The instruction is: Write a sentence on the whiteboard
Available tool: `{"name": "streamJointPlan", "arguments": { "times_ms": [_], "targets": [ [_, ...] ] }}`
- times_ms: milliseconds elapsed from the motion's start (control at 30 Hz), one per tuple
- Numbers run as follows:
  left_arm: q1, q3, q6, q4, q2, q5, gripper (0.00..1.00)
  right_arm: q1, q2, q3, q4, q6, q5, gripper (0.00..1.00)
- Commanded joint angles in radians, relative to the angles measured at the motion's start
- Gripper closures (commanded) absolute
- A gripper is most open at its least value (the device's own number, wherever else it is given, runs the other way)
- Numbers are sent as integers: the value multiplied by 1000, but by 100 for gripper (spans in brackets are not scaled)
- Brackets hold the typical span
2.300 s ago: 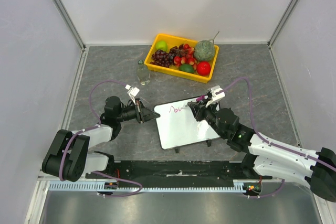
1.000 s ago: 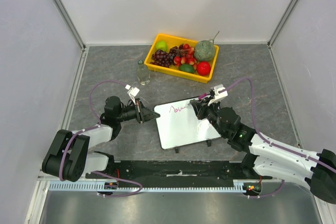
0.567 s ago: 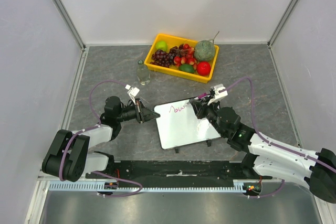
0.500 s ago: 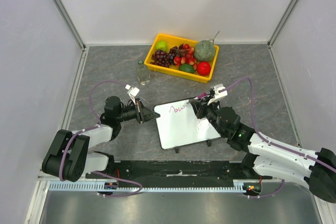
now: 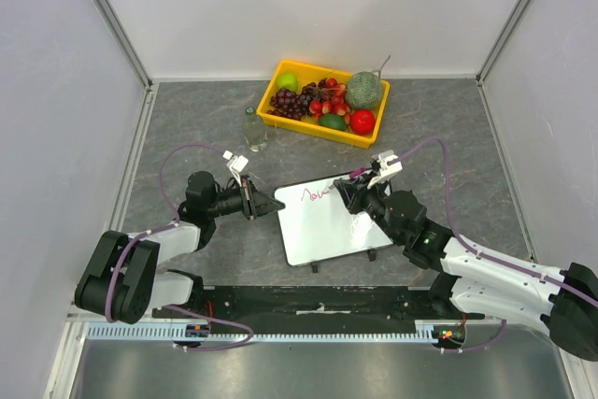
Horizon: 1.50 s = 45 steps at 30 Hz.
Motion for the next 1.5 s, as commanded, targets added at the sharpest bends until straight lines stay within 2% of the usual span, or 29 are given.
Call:
{"name": "streamJointPlan", "arguments": {
  "times_ms": [0, 567, 800, 967, 1267, 1467],
  "targets": [
    [-3, -4, 81, -23, -8, -1, 98, -6, -22, -18, -18, 18, -12, 100],
    [-3, -4, 81, -23, -8, -2, 98, -6, -84, -42, -64, 6, 53, 100],
    [-3, -6, 82, -23, -11, -2, 98, -11, -73, -12, -56, 12, 34, 100],
    [-3, -6, 82, -23, -11, -2, 98, -12, -125, 15, -85, 17, 24, 100],
    [-4, -12, 84, -30, -27, -2, 98, -38, -219, 77, -178, 3, -50, 100],
    [-3, -16, 84, -32, -36, -2, 98, -135, -190, 107, -207, 12, -260, 100]
  ]
}}
